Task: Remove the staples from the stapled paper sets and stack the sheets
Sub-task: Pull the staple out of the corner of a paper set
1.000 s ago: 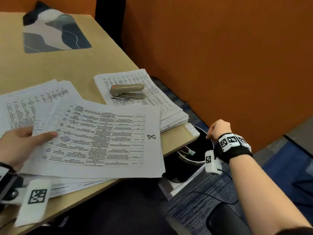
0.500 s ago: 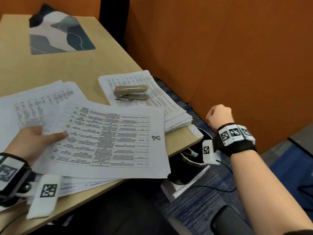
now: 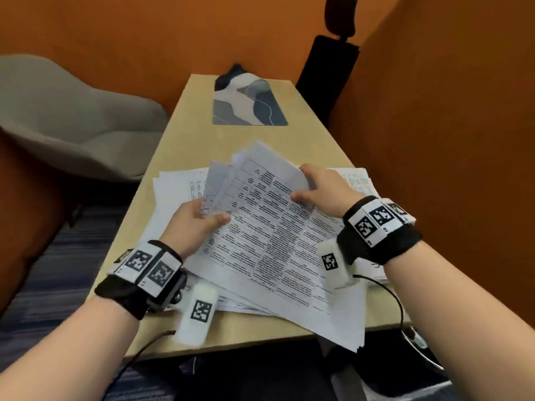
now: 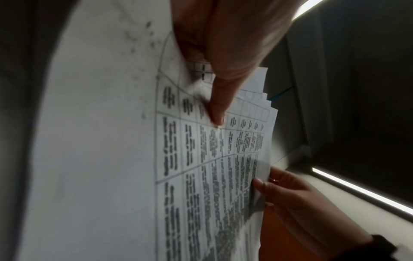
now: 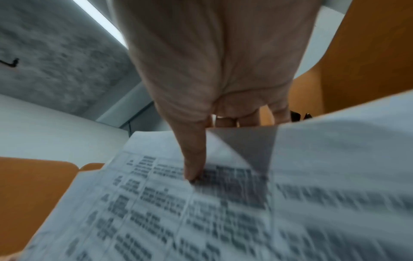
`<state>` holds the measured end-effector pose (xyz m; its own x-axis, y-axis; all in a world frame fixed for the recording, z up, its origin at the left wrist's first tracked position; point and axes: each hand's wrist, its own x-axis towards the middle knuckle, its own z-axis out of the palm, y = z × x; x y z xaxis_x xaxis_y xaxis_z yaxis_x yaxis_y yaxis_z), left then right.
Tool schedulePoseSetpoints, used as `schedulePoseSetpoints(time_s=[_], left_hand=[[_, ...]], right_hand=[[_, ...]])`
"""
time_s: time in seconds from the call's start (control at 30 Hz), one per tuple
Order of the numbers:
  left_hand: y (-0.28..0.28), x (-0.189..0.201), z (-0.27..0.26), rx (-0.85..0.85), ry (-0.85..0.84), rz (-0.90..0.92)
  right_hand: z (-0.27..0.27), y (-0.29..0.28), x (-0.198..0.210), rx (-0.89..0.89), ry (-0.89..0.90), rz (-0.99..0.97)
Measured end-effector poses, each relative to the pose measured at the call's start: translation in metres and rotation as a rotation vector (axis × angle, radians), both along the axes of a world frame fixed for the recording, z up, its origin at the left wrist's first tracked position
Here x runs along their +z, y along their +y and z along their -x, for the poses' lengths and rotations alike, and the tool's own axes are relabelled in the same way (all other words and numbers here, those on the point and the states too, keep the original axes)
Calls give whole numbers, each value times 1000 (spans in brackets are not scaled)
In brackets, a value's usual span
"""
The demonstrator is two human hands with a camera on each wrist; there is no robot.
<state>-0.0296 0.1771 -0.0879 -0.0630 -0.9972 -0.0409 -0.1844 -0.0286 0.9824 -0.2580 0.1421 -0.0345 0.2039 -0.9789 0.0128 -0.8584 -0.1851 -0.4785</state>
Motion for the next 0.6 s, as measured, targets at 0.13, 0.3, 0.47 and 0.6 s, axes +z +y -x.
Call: schedulePoseSetpoints(time_s=[0.13,0.3,0.47,0.6], left_hand=[[1,0,-6,18,-6,6],[-10,-4,-6,100,-98,28],[-12,31,-2,286,-524,460],[-27,54,-2,79,-860,392]], right_hand=[[-15,-9,13,116,-148,-69],[-33,-12,25,194,-12,-32],[-56,-13,31,267,233,33],[-77,-16,39,316,329,143]])
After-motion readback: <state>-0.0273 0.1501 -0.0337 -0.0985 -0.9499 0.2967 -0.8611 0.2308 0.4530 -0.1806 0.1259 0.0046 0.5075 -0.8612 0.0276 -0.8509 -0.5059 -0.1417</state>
